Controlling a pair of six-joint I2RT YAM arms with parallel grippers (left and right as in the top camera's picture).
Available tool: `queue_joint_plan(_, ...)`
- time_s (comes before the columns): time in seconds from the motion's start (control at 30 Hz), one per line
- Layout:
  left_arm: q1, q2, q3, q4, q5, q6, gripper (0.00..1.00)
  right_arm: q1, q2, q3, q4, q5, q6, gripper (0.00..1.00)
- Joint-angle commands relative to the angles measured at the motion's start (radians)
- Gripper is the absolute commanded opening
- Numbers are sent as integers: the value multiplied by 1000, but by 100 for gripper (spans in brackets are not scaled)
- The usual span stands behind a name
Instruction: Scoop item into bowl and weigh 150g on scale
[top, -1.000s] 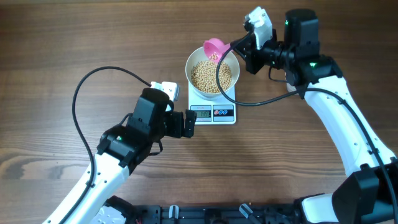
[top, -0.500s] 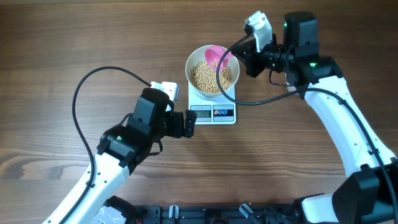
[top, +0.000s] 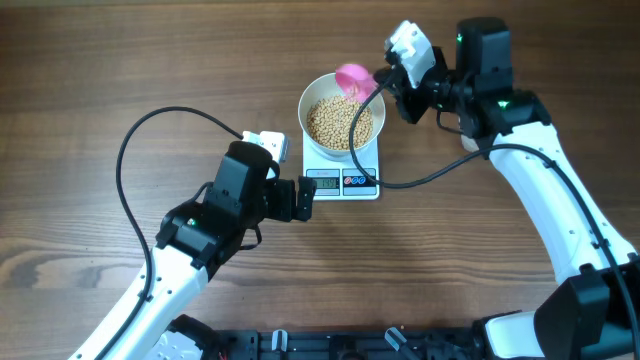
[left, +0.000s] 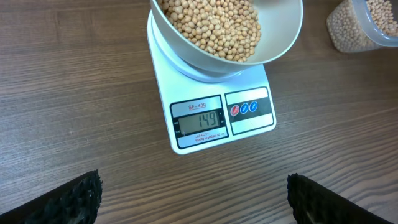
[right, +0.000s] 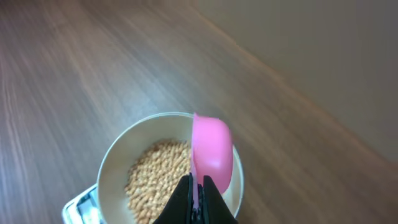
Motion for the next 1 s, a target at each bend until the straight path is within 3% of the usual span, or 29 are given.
queue_joint_plan(0.0,5,3,3,3,-10,16,100,24,-26,11,24,-27,-44,4)
queue_joint_plan(0.33,5,3,3,3,-10,16,100,35,-24,11,27,-16,-39,4)
queue_joint_plan(0.53,5,3,3,3,-10,16,100,35,-24,11,35,-17,231,4)
queue_joint_plan(0.63,5,3,3,3,-10,16,100,28,-35,11,53,-16,291,4)
queue_joint_plan(0.97,5,3,3,3,-10,16,100,-287,-218,11,48,-32,457,4)
